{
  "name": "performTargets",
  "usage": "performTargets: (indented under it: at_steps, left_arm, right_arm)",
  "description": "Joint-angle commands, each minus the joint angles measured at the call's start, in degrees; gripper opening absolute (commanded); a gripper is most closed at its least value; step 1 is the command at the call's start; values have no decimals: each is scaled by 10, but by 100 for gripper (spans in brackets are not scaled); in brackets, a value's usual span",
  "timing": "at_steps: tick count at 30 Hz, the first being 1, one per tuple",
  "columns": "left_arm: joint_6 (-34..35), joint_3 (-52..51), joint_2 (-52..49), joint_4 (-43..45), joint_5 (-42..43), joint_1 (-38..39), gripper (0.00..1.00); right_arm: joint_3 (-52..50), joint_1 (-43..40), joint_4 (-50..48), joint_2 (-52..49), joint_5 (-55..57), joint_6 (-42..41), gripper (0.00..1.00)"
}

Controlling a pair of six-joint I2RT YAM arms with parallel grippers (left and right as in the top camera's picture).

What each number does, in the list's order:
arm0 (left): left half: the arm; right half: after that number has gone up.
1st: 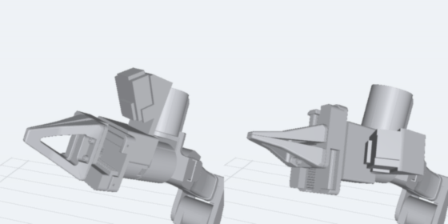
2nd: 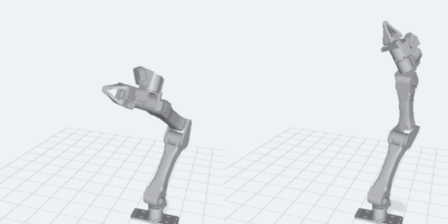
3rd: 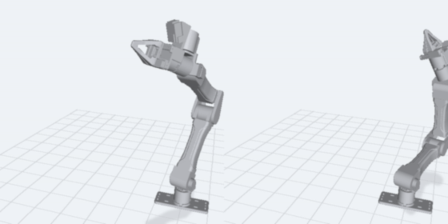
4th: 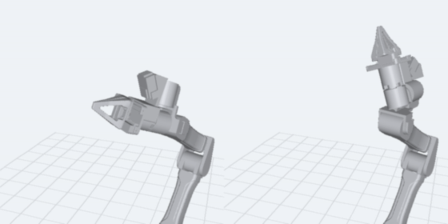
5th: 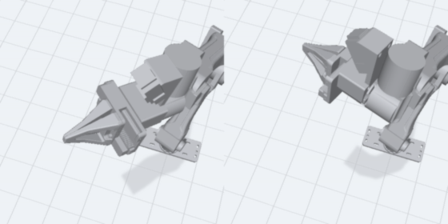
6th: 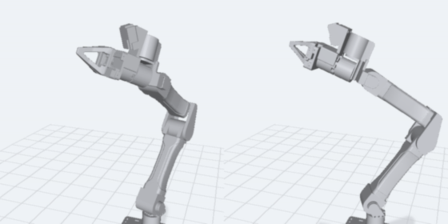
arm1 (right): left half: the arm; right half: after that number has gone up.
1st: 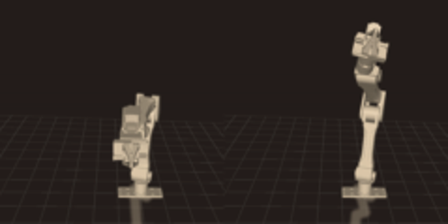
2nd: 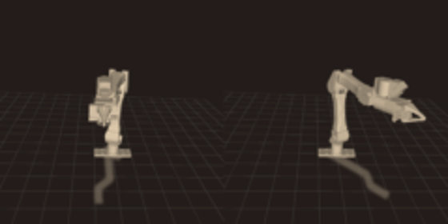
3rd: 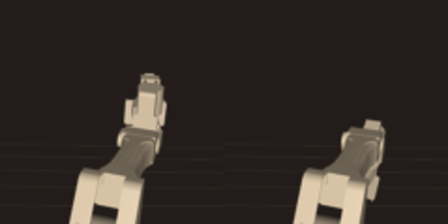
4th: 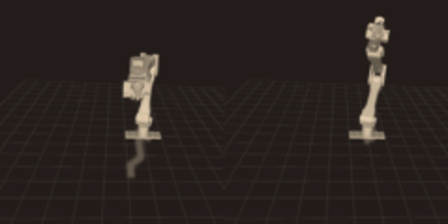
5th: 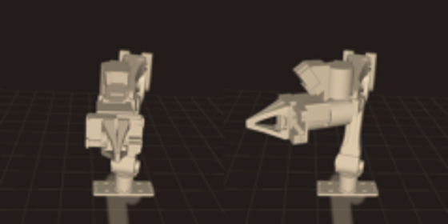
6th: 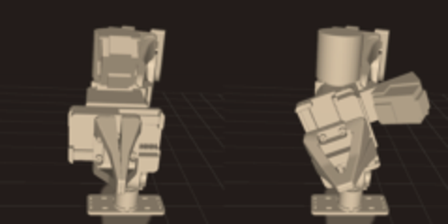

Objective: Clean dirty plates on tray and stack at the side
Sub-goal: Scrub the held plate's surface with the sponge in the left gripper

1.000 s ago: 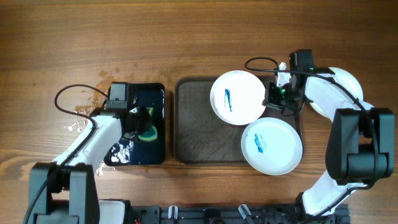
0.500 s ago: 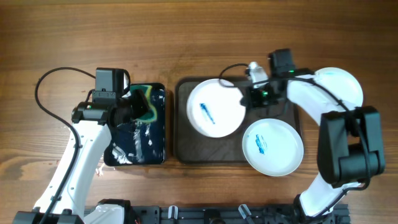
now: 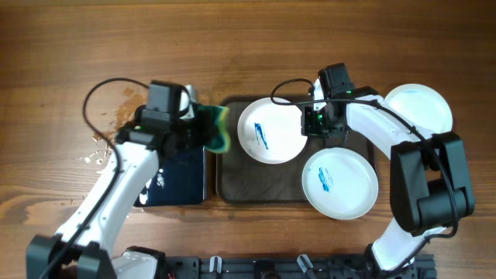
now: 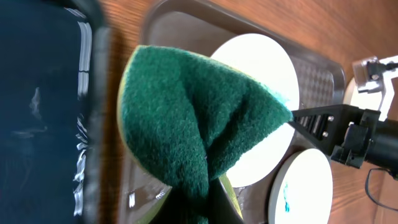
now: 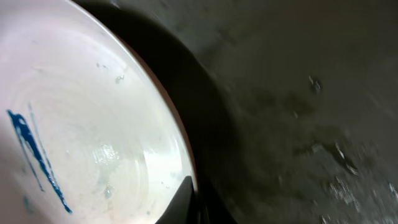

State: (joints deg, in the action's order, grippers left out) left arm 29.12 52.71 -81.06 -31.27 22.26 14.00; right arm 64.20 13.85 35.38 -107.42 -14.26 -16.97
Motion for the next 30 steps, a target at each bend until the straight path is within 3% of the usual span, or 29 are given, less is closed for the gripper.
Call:
performTargets:
  at_steps: [1, 16, 24, 30]
  left_arm:
    - [28, 3, -35, 35, 12, 41, 4]
    - [70, 3, -197, 211, 36, 138, 4]
    - [104, 3, -263, 329, 49, 140, 4]
    - [104, 3, -280, 323, 49, 140, 4]
  right_arm:
    - [0, 2, 25, -9, 36, -25, 5]
    - [0, 2, 22, -9, -11, -3, 4]
    - [0, 7, 22, -9, -87, 36, 5]
    - [0, 8, 25, -9, -99, -41, 5]
